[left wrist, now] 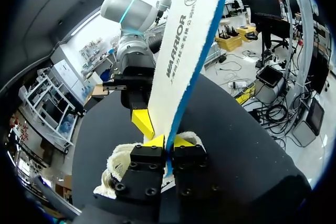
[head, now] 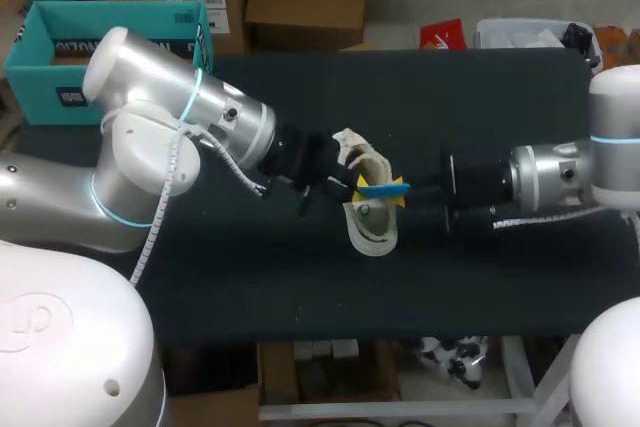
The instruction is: Open the shoe tongue, take the insole out of the shoe, put the insole back into the shoe, and pack the shoe into the shoebox
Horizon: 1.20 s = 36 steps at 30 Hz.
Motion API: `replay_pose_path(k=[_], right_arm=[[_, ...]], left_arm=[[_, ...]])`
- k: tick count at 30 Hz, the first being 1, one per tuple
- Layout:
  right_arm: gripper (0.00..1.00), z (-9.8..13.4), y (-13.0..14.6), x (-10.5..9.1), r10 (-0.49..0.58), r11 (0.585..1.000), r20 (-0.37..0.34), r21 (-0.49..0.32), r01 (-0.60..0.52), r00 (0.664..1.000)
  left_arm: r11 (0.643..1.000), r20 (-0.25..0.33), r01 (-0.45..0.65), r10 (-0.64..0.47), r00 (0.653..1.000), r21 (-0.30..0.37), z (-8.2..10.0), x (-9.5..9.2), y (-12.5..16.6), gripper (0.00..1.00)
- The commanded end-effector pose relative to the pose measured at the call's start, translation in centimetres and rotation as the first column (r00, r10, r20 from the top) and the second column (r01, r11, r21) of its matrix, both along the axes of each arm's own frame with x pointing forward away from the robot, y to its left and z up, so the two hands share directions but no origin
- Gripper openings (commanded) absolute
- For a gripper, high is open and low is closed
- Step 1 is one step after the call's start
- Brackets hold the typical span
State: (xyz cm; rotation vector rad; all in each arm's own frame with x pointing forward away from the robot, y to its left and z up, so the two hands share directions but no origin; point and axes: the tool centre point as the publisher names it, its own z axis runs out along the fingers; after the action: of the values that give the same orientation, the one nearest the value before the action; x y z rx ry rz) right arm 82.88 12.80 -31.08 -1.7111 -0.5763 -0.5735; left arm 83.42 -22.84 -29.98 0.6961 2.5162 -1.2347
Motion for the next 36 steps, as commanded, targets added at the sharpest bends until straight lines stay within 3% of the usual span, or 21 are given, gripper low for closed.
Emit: replay_pose_path(k=[1,6,7,8,10,13,18,21,24,36], right_arm=[[0.0,0.2,0.3,-0.5,-0.016,1.0,0.003,0.003,0.016,1.0],[0.0,0.0,0.7,-1.1,-0.026,1.0,0.001,0.01,0.026,1.0],[0.04,-0.1,0.7,-1.2,-0.028,1.0,0.001,0.009,0.028,1.0],[0.21,-0.1,0.7,-1.4,-0.03,1.0,0.001,0.007,0.03,1.0],[0.34,-0.1,0.8,-1.6,-0.037,0.999,0.0,0.002,0.037,0.999],[0.4,0.1,0.8,-1.9,-0.047,0.999,0.0,-0.014,0.047,0.999],[0.35,0.4,1.0,-2.3,-0.062,0.997,0.003,-0.037,0.062,0.998],[0.22,0.5,1.1,-2.4,-0.066,0.997,0.005,-0.044,0.067,0.998],[0.0,0.5,1.2,-2.3,-0.068,0.996,0.005,-0.053,0.068,0.998],[0.0,-1.3,2.1,-1.0,-0.049,0.993,0.034,-0.102,0.052,0.998]], left_arm=[[1.0,0.007,0.01,-0.01,1.0,0.007,0.4,-0.2,-0.2,0.0],[0.999,0.012,0.035,-0.035,0.999,0.021,0.6,-0.1,-0.2,0.0],[0.999,0.012,0.037,-0.038,0.999,0.022,0.6,-0.1,-0.2,0.0],[0.999,0.012,0.045,-0.045,0.999,0.024,0.6,-0.1,-0.1,0.0],[0.998,0.013,0.05,-0.05,0.999,0.027,0.5,0.0,0.0,0.0],[0.998,0.015,0.06,-0.06,0.998,0.033,0.4,0.2,0.1,0.0],[0.995,0.032,0.08,-0.082,0.996,0.053,0.2,0.3,0.5,0.0],[0.994,0.044,0.084,-0.087,0.995,0.064,0.0,0.4,0.7,0.0],[0.994,0.064,0.084,-0.089,0.994,0.074,-0.4,0.5,0.9,0.0],[0.992,0.105,0.079,-0.09,0.99,0.101,-1.3,1.0,1.3,0.0]])
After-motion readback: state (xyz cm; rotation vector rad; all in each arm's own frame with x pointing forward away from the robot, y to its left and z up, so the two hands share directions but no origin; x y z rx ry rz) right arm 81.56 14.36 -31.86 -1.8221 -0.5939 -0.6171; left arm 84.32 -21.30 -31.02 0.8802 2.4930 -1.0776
